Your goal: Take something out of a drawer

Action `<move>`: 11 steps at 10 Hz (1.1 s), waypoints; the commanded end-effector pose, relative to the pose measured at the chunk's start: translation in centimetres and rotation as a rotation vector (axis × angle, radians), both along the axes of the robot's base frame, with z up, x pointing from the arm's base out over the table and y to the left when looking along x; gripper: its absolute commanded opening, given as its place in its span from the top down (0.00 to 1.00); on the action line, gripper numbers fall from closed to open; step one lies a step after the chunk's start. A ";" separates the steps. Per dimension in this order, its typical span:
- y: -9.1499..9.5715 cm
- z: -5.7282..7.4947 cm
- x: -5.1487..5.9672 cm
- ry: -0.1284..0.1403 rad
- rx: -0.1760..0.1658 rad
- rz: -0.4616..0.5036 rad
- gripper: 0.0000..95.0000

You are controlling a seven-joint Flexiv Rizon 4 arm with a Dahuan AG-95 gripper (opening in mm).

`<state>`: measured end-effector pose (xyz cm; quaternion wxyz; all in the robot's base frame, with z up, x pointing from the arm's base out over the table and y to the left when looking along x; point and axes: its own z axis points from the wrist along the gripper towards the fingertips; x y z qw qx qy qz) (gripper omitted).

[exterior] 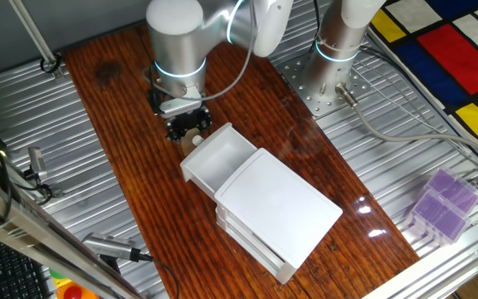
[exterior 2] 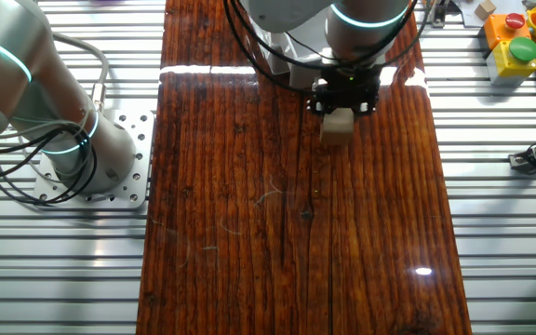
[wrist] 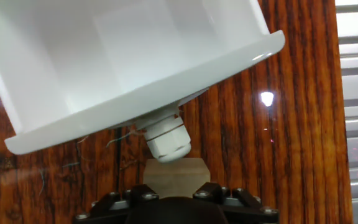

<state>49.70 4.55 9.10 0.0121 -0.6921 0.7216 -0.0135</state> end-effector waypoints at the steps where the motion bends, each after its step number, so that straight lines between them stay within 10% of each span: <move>1: 0.0 0.0 0.0 0.001 -0.003 0.007 0.40; 5: 0.0 0.2 0.0 0.005 0.001 -0.002 0.40; 6: -0.1 0.6 0.0 0.004 0.007 -0.004 0.80; 7: -0.2 2.3 0.0 0.007 0.015 -0.029 1.00; 11: 0.0 9.1 -0.8 0.015 -0.029 -0.185 1.00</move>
